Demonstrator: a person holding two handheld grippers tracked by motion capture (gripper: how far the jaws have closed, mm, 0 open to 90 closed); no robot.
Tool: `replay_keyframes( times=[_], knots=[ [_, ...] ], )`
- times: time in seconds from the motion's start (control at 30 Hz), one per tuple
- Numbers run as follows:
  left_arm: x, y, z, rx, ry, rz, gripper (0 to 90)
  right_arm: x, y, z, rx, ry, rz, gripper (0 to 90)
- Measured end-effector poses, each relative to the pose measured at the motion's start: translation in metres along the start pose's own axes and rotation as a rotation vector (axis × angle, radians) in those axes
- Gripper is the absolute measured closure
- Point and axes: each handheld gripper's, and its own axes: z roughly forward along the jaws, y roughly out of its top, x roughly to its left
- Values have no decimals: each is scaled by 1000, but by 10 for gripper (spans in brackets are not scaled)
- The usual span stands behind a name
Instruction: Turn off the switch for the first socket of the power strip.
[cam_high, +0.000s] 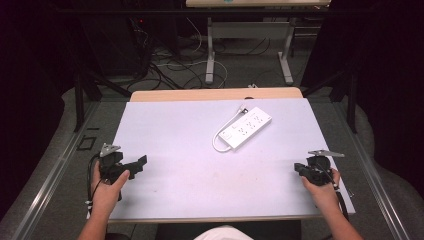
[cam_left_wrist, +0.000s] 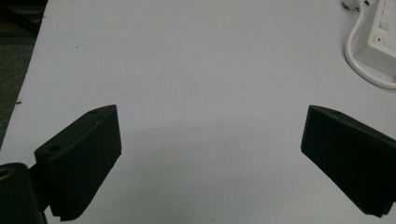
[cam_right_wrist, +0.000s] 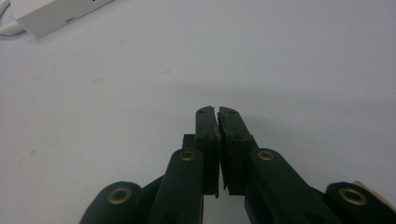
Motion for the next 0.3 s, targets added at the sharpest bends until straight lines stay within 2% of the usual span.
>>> replay_keyframes(
  times=[0.3],
  knots=[
    [0,0,0,-7,0,-2,48,1,0,0,2,2,0,870]
  ],
)
